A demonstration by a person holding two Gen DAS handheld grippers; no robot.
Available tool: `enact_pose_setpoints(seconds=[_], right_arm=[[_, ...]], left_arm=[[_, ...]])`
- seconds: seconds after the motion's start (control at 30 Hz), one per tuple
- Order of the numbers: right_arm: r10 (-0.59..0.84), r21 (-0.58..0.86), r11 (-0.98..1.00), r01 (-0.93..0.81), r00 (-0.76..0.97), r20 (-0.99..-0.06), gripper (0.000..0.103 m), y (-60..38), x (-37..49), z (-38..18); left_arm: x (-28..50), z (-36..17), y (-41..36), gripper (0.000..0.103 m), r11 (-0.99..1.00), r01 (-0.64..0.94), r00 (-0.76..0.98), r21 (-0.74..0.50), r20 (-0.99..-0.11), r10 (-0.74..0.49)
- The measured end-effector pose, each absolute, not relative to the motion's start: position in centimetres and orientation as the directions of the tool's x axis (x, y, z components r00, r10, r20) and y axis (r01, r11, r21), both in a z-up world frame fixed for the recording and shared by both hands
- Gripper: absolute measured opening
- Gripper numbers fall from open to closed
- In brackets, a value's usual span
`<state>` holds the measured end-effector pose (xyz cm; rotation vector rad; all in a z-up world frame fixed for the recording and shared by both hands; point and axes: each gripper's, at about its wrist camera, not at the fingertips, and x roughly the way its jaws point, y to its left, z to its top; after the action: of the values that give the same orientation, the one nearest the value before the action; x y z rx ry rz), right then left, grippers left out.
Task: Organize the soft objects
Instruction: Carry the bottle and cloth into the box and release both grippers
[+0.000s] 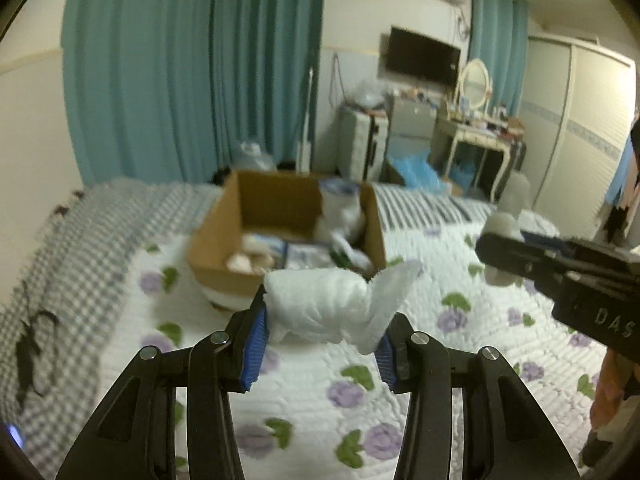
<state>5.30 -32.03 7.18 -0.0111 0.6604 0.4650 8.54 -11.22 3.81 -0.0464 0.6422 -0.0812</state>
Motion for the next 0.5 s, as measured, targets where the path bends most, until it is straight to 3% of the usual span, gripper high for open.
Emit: enact_pose_setpoints(seconds=[0.23, 0.5], right_arm=[[0.435, 0.139, 0.889, -0.435, 0.711, -0.553, 0.03, -30.1, 6.2, 9.8], [0.461, 0.101, 0.866, -0.49, 0.702, -0.543, 0.03, -25.7, 11.4, 11.1]], left_arm=[[8.9, 6.6, -7.6, 0.045, 0.999, 0.046, 0.847, -0.006, -0.53, -0.043], [14.6, 6.3, -5.6, 0.045, 0.998, 0.04, 0.864, 0.038, -0.504, -0.016]])
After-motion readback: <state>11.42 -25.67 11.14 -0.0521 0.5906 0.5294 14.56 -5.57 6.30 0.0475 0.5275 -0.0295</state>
